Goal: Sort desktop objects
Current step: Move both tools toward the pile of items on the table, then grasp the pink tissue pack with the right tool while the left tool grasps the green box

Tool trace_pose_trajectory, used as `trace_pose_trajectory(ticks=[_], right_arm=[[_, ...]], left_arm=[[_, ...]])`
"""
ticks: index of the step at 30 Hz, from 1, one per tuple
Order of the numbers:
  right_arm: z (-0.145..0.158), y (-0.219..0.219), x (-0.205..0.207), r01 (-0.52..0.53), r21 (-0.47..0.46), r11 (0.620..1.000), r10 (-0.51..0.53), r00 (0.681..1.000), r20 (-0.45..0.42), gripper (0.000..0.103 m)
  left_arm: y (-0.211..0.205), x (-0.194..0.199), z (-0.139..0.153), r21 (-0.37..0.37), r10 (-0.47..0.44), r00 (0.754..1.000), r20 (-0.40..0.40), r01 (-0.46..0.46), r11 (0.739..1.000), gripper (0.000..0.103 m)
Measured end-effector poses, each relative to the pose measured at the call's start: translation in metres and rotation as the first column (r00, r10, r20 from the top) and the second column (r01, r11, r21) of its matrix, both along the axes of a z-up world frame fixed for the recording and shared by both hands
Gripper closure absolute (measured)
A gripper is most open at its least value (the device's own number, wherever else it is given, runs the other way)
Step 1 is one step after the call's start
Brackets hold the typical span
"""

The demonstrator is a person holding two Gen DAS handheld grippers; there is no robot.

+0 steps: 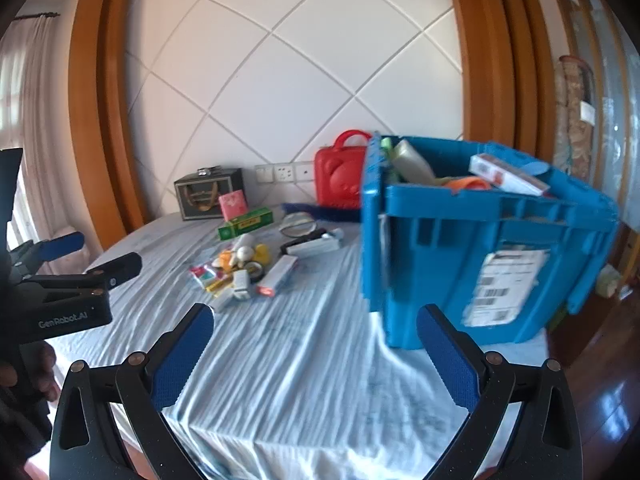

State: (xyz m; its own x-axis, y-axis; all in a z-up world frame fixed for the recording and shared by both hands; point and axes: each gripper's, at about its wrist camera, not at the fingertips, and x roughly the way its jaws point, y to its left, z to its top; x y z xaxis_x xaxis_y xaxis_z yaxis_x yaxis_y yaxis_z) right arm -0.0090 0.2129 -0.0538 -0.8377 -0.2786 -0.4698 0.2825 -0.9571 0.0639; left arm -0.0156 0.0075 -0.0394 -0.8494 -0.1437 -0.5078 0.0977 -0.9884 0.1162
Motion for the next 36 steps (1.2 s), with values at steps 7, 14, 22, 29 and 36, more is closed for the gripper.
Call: trace_pose_trajectory(ticks=[7,14,22,29,36], right_arm=[[-0.016,-0.06,-0.047,-0.048,0.014,0.999,0.047,0.996,0.071,0.0],[-0.02,-0.149,-0.112,-0.054,0.002,0.999,0.053,0.991,0.12,0.0],[-0.019,-0.194,-0.199,-0.044,0.001,0.999,0.044,0.987,0.155,0.0],[-0.006,-0.231,-0.314,-0.1,-0.007,0.995,0.1,0.978,0.185,0.0],[-0.005,-0.273,-0.406,-0.164,0.03,0.986,0.153,0.962,0.227,0.0]], left_arm=[[-0.055,-0.042,-0.017,-0.002,-0.024,0.999,0.031,0.025,1.0,0.001],[-0.13,-0.097,-0.024,-0.034,-0.019,0.998,0.054,0.021,0.999,0.001],[-0.186,-0.169,-0.036,-0.049,0.011,0.997,0.075,-0.008,0.999,0.001],[-0.228,-0.221,-0.034,-0.044,0.108,0.991,0.075,-0.105,0.994,0.001],[-0.262,-0.256,-0.039,-0.059,0.185,0.979,0.088,-0.18,0.982,0.001]])
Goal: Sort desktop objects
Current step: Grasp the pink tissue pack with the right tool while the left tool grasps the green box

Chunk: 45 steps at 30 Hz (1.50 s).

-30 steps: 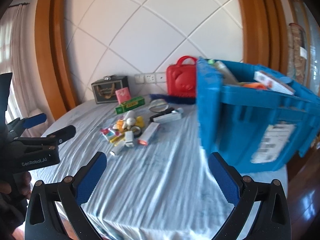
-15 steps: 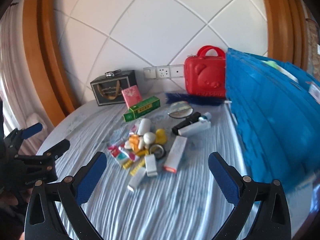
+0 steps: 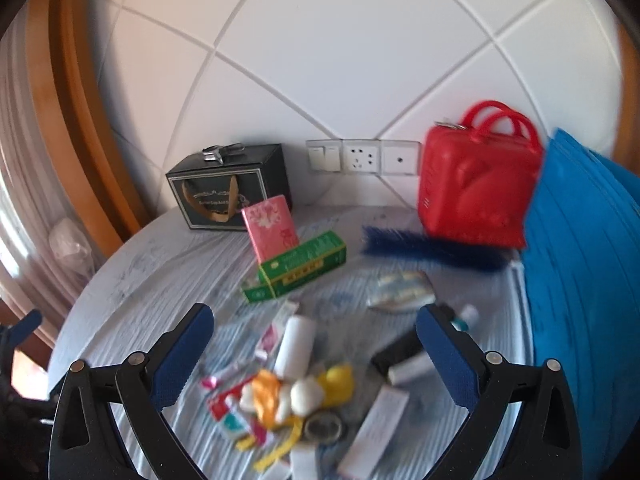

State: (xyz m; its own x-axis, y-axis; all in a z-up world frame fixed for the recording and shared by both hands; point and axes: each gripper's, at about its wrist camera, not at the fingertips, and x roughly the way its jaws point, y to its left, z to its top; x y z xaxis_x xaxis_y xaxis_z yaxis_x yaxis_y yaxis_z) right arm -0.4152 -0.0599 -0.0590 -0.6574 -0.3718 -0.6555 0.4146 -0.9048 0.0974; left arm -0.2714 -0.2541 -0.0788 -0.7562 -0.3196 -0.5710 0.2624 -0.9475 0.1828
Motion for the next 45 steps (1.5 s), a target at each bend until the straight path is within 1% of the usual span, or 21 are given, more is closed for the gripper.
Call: trace_pose_trajectory(ticks=[4,7,9,12,15,18,21,23,26,28,29,30,31,33,34,36,38,39,41,43,45], right_arm=[[-0.012,-0.023,-0.042,-0.034,0.002,0.999,0.034,0.999,0.027,0.0],[-0.027,-0.056,-0.074,-0.132,0.038,0.991,0.131,0.991,0.023,0.0],[-0.043,-0.092,-0.102,-0.22,0.097,0.971,0.219,0.975,0.025,0.0],[-0.066,-0.14,-0.145,-0.325,0.131,0.937,0.319,0.946,0.061,0.0],[-0.09,-0.178,-0.186,-0.373,0.144,0.917,0.36,0.926,0.111,0.0],[-0.12,-0.209,-0.223,-0.388,0.165,0.907,0.373,0.921,0.116,0.0],[-0.143,-0.226,-0.239,-0.417,0.203,0.886,0.399,0.908,0.125,0.0],[-0.157,-0.235,-0.242,-0.446,0.244,0.861,0.428,0.895,0.126,0.0],[-0.17,-0.241,-0.246,-0.443,0.28,0.852,0.426,0.897,0.122,0.0],[-0.179,-0.242,-0.253,-0.436,0.281,0.855,0.408,0.9,0.155,0.0],[-0.183,-0.24,-0.258,-0.43,0.271,0.861,0.393,0.902,0.181,0.012],[-0.184,-0.237,-0.262,-0.427,0.238,0.872,0.386,0.901,0.199,0.014],[-0.179,-0.229,-0.266,-0.403,0.194,0.894,0.363,0.907,0.214,0.014],[-0.169,-0.212,-0.269,-0.38,0.109,0.919,0.348,0.908,0.234,0.016],[-0.161,-0.201,-0.267,-0.371,0.077,0.925,0.345,0.91,0.231,0.017],[-0.136,-0.173,-0.259,-0.333,0.033,0.942,0.32,0.927,0.197,0.017],[-0.103,-0.131,-0.249,-0.284,-0.062,0.957,0.291,0.944,0.158,0.016],[-0.093,-0.119,-0.247,-0.271,-0.08,0.959,0.28,0.95,0.141,0.016],[-0.069,-0.083,-0.239,-0.234,-0.135,0.963,0.249,0.963,0.103,0.016],[-0.056,-0.052,-0.232,-0.195,-0.168,0.966,0.213,0.972,0.101,0.016],[-0.054,-0.044,-0.224,-0.177,-0.185,0.967,0.197,0.976,0.095,0.016]], left_arm=[[-0.01,-0.03,-0.017,0.011,0.001,1.0,0.025,-0.001,1.0,0.001],[-0.016,-0.048,-0.035,0.03,-0.005,0.999,0.038,0.004,1.0,0.001],[-0.021,-0.055,-0.046,0.044,-0.01,0.999,0.046,0.008,0.999,0.001],[-0.033,-0.063,-0.059,0.06,-0.009,0.998,0.057,0.006,0.998,0.001],[-0.046,-0.069,-0.069,0.082,0.001,0.997,0.078,-0.007,0.997,0.001],[-0.059,-0.07,-0.077,0.092,0.023,0.996,0.085,-0.031,0.995,0.001],[-0.068,-0.073,-0.084,0.102,0.031,0.996,0.09,-0.04,0.994,0.001],[-0.071,-0.078,-0.088,0.104,0.031,0.995,0.092,-0.041,0.994,0.001],[-0.07,-0.093,-0.093,0.108,0.019,0.995,0.097,-0.03,0.994,0.001],[-0.065,-0.106,-0.096,0.101,-0.005,0.995,0.103,-0.005,0.995,0.001],[-0.061,-0.115,-0.097,0.093,-0.021,0.994,0.106,0.011,0.996,0.001],[-0.058,-0.123,-0.098,0.088,-0.049,0.993,0.107,0.039,0.995,0.001],[-0.056,-0.131,-0.098,0.088,-0.079,0.991,0.106,0.07,0.994,0.001],[-0.053,-0.152,-0.099,0.056,-0.129,0.985,0.112,0.123,0.991,0.001],[-0.051,-0.166,-0.099,0.053,-0.185,0.977,0.105,0.18,0.982,0.001],[-0.047,-0.192,-0.102,0.025,-0.232,0.966,0.112,0.231,0.973,0.001],[-0.041,-0.222,-0.107,0.038,-0.311,0.941,0.134,0.308,0.951,0.001],[-0.036,-0.238,-0.11,0.035,-0.329,0.933,0.142,0.328,0.944,0.001],[-0.022,-0.263,-0.116,0.059,-0.41,0.901,0.143,0.406,0.912,0.001],[-0.006,-0.29,-0.126,0.074,-0.465,0.87,0.167,0.459,0.885,0.001],[0.004,-0.31,-0.137,0.107,-0.515,0.837,0.187,0.503,0.857,0.001]])
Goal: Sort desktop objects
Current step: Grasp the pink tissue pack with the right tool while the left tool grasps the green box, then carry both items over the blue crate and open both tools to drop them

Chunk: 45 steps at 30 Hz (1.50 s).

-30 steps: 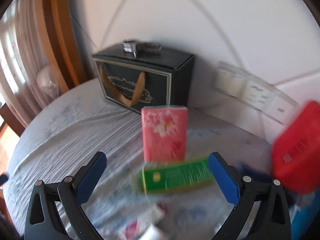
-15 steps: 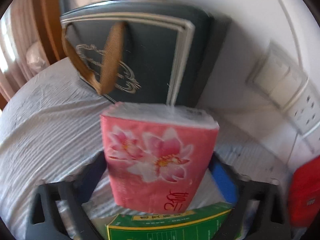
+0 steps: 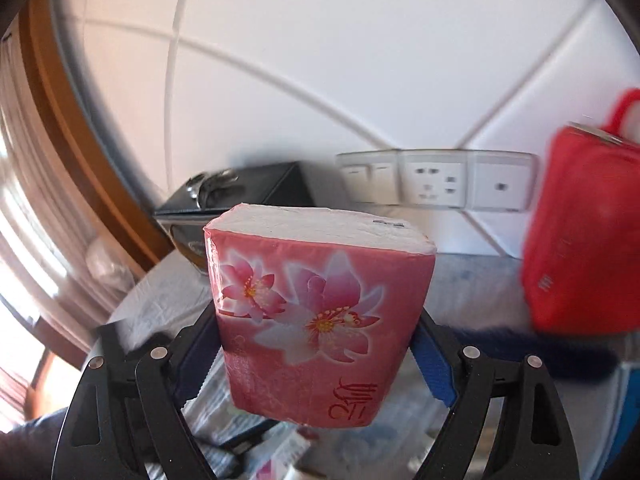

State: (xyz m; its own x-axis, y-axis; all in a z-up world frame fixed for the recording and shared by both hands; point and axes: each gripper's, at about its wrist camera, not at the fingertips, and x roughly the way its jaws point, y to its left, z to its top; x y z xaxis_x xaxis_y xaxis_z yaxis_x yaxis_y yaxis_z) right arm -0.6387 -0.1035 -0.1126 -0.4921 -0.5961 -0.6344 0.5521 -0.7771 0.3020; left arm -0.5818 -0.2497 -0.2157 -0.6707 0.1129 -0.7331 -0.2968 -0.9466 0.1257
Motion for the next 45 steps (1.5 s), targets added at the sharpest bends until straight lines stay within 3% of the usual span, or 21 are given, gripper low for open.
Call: trace_pose_trajectory(ticks=[3,5,7,9,12,14,16,22,28,31,35,39,45], right_arm=[[0.004,0.019,0.009,0.022,-0.028,0.999,-0.022,1.0,0.009,0.015],[0.004,0.028,0.016,0.053,-0.008,0.999,-0.053,0.998,-0.013,0.015],[0.005,0.037,0.023,0.064,-0.017,0.998,-0.065,0.998,-0.023,0.015],[0.008,0.042,0.028,0.081,-0.03,0.996,-0.082,0.996,-0.029,0.015],[0.015,0.05,0.038,0.12,-0.023,0.993,-0.121,0.99,-0.071,0.015],[0.021,0.055,0.048,0.141,-0.042,0.989,-0.144,0.986,-0.081,0.015],[0.031,0.058,0.063,0.165,-0.032,0.986,-0.167,0.981,-0.103,0.015],[0.059,0.086,0.126,0.199,-0.05,0.979,-0.204,0.971,-0.123,0.015],[0.106,0.119,0.215,0.229,-0.094,0.969,-0.241,0.96,-0.143,0.015],[0.139,0.147,0.27,0.282,-0.112,0.953,-0.299,0.936,-0.187,0.015],[0.181,0.199,0.342,0.393,-0.141,0.909,-0.417,0.866,-0.274,0.015],[0.204,0.244,0.371,0.464,-0.118,0.878,-0.476,0.817,-0.326,0.015],[0.25,0.346,0.397,0.616,-0.111,0.779,-0.606,0.696,-0.386,0.015]], left_arm=[[0.012,-0.024,-0.02,-0.023,-0.053,0.996,0.07,0.055,0.998,0.005],[0.016,-0.032,-0.033,-0.062,-0.067,0.993,0.1,0.074,0.995,0.03],[0.009,-0.04,-0.045,-0.029,-0.061,0.984,0.17,0.067,0.997,0.048],[0.001,-0.039,-0.046,-0.003,-0.031,0.985,0.168,0.032,0.999,0.05],[0.003,-0.029,-0.043,-0.056,-0.013,0.989,0.148,0.022,0.998,0.051],[0.0,-0.011,-0.034,-0.041,0.027,0.991,0.128,-0.021,0.999,0.051],[-0.001,0.009,-0.014,-0.009,0.055,0.995,0.085,-0.054,0.998,0.051],[0.021,0.1,0.077,-0.024,0.077,0.992,-0.097,-0.08,0.996,0.051],[0.064,0.173,0.164,0.008,0.035,0.963,-0.268,-0.034,0.999,0.051],[0.097,0.199,0.2,0.029,-0.019,0.946,-0.322,0.03,0.999,0.051],[0.157,0.224,0.235,0.08,-0.102,0.926,-0.362,0.14,0.987,0.051],[0.238,0.231,0.255,0.129,-0.21,0.917,-0.341,0.267,0.955,0.051],[0.341,0.219,0.284,0.139,-0.297,0.882,-0.365,0.367,0.92,0.051]])
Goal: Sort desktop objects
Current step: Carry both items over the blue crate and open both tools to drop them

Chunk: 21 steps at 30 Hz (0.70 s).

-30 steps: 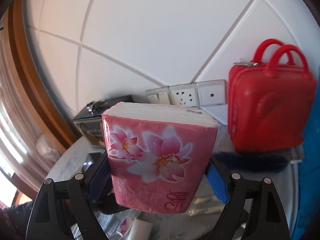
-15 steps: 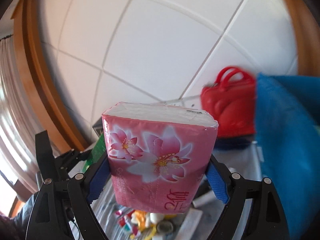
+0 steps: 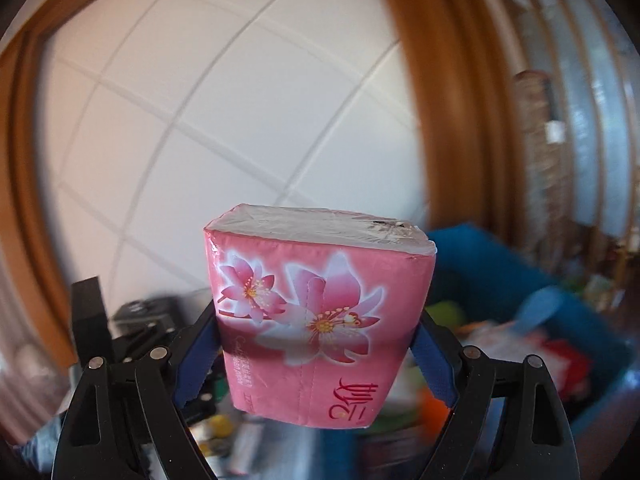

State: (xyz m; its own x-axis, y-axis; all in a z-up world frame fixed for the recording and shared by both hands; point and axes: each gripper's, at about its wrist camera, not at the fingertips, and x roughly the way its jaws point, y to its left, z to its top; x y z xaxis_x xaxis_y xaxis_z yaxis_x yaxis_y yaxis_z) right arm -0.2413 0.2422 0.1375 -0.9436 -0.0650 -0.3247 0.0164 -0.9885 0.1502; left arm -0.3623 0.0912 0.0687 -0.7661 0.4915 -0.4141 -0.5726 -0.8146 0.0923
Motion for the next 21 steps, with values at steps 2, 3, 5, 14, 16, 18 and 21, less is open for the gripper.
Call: trace_pose_trajectory(ticks=[2,3,5,14,16,18,21], right_arm=[[0.01,0.036,-0.006,0.062,0.018,0.998,-0.062,0.998,0.009,0.015],[0.011,0.051,-0.01,0.078,0.018,0.997,-0.078,0.997,0.024,0.015],[0.006,0.082,-0.034,0.108,-0.007,0.994,-0.108,0.993,0.058,0.015],[-0.009,0.163,-0.081,0.163,-0.133,0.978,-0.151,0.984,0.096,0.0],[-0.004,0.16,-0.072,0.134,-0.128,0.983,-0.125,0.989,0.076,0.0],[-0.004,0.154,-0.059,0.086,-0.148,0.985,-0.079,0.996,0.052,0.0],[-0.011,0.147,-0.05,0.027,-0.168,0.985,-0.022,0.999,0.028,0.0]], left_arm=[[0.031,-0.012,0.007,-0.008,-0.006,1.0,-0.004,0.006,1.0,0.051],[0.044,-0.016,0.011,-0.01,-0.009,1.0,-0.002,0.009,1.0,0.05],[0.073,-0.026,0.02,-0.009,-0.009,1.0,0.013,0.009,1.0,0.048],[0.133,-0.036,0.051,-0.008,0.083,0.996,-0.019,-0.083,0.996,0.021],[0.126,-0.032,0.047,-0.007,0.101,0.994,-0.03,-0.102,0.995,0.021],[0.118,-0.028,0.041,-0.011,0.123,0.992,-0.031,-0.124,0.992,0.021],[0.098,-0.018,0.03,0.001,0.163,0.986,-0.035,-0.163,0.987,0.02]])
